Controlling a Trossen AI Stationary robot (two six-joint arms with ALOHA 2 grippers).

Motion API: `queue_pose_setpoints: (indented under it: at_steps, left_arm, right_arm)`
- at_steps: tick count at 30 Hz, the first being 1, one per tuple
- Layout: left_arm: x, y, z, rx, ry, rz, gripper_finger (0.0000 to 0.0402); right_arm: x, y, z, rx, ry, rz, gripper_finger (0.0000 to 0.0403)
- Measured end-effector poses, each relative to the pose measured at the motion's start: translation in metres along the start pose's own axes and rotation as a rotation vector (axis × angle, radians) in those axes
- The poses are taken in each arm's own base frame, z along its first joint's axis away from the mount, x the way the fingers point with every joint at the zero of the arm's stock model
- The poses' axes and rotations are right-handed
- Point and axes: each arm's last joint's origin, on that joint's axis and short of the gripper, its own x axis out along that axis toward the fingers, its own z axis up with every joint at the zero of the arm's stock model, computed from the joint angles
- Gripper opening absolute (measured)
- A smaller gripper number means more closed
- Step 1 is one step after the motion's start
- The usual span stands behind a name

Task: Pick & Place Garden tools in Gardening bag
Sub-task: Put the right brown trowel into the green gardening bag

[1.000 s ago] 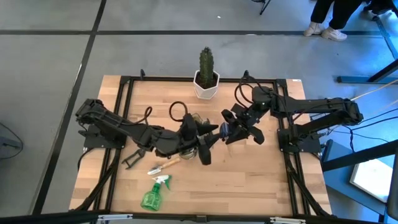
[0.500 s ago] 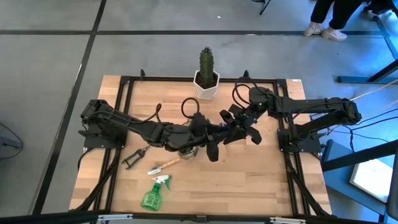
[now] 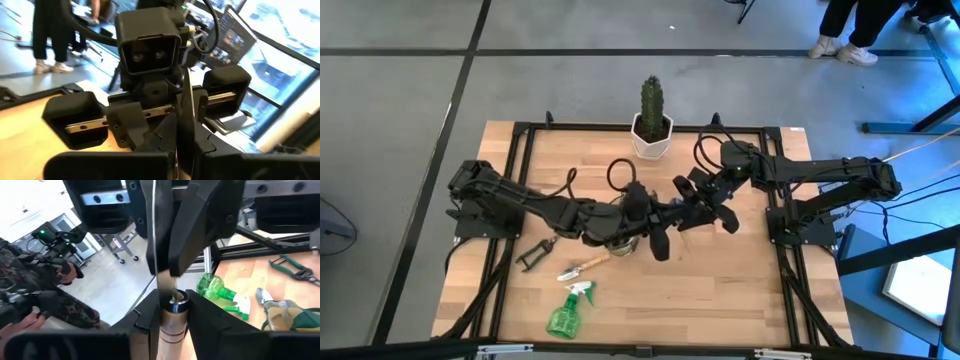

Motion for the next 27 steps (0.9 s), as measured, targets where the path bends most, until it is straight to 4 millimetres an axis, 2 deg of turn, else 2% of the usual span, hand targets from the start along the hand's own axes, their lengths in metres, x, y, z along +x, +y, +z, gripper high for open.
queue_pose_setpoints:
  at_steps: [6,12,17,20,27]
  left_arm:
    - [-0.019,-0.014,-0.003,-0.007,-0.032,0.038,0.0003]
    - [-0.045,-0.03,-0.009,-0.011,-0.086,0.124,0.0003]
    - [-0.064,-0.036,-0.023,-0.023,-0.095,0.218,0.0002]
    - [-0.066,-0.033,-0.039,-0.042,-0.062,0.255,0.0002]
    - [-0.059,-0.022,-0.073,-0.069,-0.002,0.328,0.0002]
  right_arm:
    - [0.0,0.0,-0.001,-0.027,0.013,0.011,0.0105]
    - [-0.002,-0.006,-0.012,-0.061,0.108,-0.025,0.0133]
    - [-0.008,-0.017,-0.032,-0.117,0.266,-0.225,0.0164]
    - [-0.01,-0.023,-0.042,-0.18,0.368,-0.353,0.0176]
    - [-0.002,-0.038,-0.053,-0.329,0.491,-0.481,0.0181]
